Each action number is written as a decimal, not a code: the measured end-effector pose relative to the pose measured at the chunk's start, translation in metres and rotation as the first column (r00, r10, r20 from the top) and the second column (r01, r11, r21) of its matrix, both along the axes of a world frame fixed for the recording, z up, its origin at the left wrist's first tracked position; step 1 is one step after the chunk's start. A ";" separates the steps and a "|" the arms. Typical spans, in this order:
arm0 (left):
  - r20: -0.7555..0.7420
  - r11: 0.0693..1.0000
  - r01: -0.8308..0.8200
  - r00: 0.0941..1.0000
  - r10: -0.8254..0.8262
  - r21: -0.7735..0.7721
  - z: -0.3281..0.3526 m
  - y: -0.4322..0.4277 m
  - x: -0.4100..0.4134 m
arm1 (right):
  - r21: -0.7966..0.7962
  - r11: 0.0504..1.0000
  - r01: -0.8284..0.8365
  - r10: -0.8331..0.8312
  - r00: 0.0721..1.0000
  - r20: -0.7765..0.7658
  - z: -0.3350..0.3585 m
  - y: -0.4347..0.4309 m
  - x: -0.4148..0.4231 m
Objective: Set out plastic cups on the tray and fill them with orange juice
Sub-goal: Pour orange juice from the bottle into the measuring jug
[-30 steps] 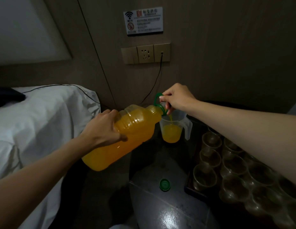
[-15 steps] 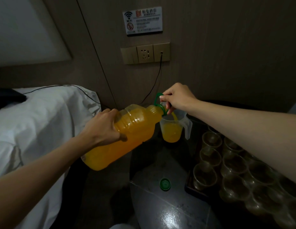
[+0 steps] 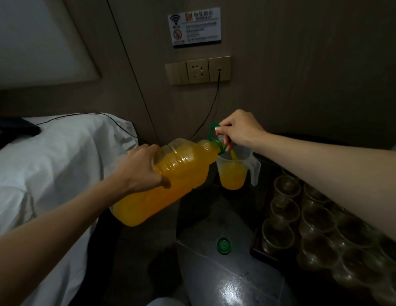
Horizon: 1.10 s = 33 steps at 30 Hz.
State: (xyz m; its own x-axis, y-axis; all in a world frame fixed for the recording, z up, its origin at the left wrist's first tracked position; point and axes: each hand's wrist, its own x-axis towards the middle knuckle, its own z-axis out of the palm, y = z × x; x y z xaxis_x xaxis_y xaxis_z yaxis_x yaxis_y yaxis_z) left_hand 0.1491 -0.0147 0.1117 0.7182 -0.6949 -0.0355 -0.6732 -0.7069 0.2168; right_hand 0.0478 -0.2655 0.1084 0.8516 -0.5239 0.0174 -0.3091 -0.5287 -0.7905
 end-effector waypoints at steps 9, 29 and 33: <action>-0.029 1.000 0.005 1.000 -0.005 -0.006 0.003 0.001 0.000 | -0.008 1.000 0.005 -0.004 1.000 0.006 0.002 0.002 -0.001; -0.034 1.000 -0.018 0.999 0.017 -0.026 0.023 0.002 0.001 | 0.006 1.000 0.012 -0.012 0.999 0.042 0.020 0.003 0.003; -0.022 1.000 -0.014 1.000 0.014 -0.017 0.028 0.002 0.001 | 0.016 1.000 0.018 -0.019 0.998 0.054 0.023 0.004 0.003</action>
State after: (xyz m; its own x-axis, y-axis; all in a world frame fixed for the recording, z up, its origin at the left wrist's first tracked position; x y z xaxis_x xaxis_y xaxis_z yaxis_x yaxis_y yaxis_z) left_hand 0.1500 -0.0130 0.1397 0.7271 -0.6854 -0.0392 -0.6583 -0.7122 0.2438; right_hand 0.0507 -0.2611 0.1311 0.8399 -0.5399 0.0547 -0.2753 -0.5109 -0.8144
